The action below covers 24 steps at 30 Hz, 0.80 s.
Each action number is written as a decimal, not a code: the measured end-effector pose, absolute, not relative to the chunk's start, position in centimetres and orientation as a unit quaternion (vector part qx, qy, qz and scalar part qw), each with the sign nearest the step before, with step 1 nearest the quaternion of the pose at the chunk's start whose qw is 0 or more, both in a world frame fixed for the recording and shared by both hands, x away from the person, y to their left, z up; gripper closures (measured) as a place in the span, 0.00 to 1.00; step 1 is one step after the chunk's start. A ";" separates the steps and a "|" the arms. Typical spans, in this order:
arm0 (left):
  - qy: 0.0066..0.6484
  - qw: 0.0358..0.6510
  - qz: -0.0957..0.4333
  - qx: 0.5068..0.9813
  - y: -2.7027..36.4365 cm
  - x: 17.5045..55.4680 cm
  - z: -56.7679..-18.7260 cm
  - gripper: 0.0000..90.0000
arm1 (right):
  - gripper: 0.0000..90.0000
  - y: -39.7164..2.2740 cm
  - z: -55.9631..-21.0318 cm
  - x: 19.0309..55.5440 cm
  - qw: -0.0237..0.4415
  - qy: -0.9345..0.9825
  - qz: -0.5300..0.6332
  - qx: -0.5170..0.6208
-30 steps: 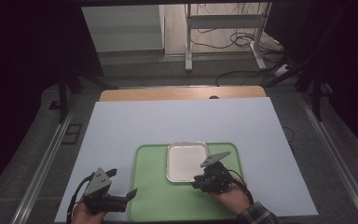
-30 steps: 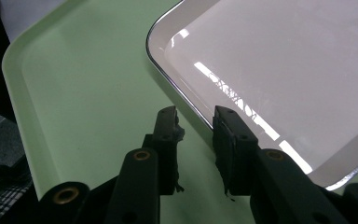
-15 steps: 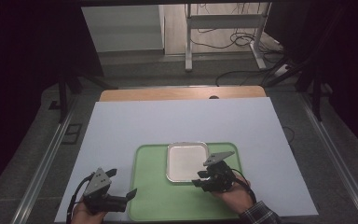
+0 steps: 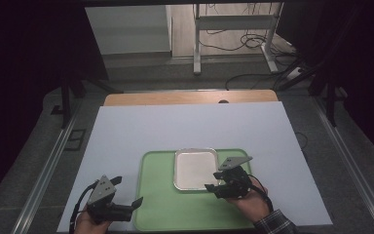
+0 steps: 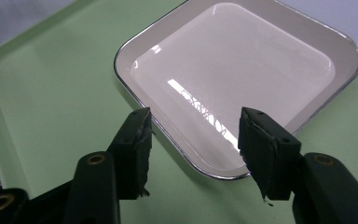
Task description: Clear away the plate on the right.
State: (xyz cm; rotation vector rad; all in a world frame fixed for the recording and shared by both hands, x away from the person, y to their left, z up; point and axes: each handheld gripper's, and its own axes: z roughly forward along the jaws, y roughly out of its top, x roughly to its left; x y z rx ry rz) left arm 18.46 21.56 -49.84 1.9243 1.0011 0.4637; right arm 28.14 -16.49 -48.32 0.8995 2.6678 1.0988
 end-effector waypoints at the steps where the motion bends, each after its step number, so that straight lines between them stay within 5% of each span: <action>1: 0.404 0.446 0.187 0.777 21.6 18.5 -49.8 0.01 | 0.48 -16.5 -48.3 28.1 0.062 0.881 0.363 0.296; 24: 0.406 0.446 0.187 0.775 21.6 18.5 -49.8 0.01 | 0.35 -18.3 -46.8 27.7 0.103 0.876 0.371 0.291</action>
